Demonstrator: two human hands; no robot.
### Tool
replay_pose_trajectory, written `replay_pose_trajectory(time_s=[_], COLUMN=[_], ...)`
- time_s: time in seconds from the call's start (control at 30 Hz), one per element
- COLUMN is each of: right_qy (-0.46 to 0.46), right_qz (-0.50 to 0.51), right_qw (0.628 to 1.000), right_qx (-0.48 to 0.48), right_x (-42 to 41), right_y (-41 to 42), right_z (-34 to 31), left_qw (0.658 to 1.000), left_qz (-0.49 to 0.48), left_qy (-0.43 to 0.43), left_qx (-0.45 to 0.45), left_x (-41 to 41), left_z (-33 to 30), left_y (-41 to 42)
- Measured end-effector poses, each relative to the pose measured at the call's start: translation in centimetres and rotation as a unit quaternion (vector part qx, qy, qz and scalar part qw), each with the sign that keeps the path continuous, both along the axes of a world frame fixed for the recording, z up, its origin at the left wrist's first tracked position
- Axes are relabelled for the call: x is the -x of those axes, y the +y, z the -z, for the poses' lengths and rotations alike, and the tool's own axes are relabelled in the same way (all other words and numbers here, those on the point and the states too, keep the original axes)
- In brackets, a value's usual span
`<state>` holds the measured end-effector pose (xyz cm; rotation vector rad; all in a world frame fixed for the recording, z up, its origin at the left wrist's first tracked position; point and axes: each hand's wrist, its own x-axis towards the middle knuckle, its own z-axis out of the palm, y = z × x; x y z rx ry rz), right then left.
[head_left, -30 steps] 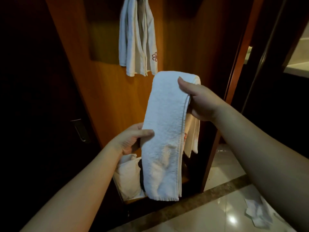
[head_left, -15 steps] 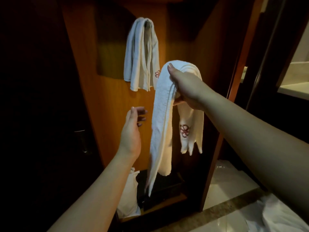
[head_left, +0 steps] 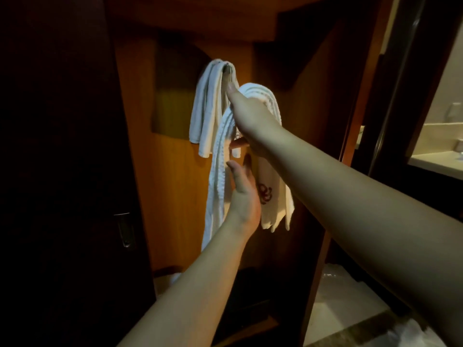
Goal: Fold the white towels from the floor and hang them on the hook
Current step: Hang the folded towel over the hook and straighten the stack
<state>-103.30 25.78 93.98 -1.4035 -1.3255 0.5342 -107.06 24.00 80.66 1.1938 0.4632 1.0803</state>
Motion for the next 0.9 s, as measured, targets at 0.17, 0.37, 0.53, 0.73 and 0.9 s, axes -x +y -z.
replay_pose_trajectory(time_s=[0.17, 0.37, 0.53, 0.73, 0.9], right_qy=[-0.038, -0.158, -0.179, -0.081, -0.011], right_qz=[0.032, 0.122, 0.126, 0.081, -0.010], right_qw=[0.998, 0.979, 0.976, 0.992, 0.997], right_qx=[-0.049, -0.050, -0.010, -0.054, -0.075], right_x=[-1.5, -5.2, -6.6, -9.6, -12.4], right_y=[-0.2, 0.3, 1.0, 3.5, 6.7], right_z=[0.3, 2.2, 2.9, 2.7, 1.2], left_qw=[0.990, 0.982, 0.965, 0.950, 0.945], left_qz=[-0.106, -0.177, -0.255, -0.275, -0.220], left_qy=[0.070, 0.018, -0.061, 0.043, 0.085], left_qx=[-0.067, -0.058, -0.019, -0.140, -0.228], left_x=[1.8, 3.8, 4.7, 5.4, 6.2], left_z=[-0.4, -1.6, -3.8, -6.4, -10.4], left_y=[3.7, 5.5, 7.1, 10.9, 14.0])
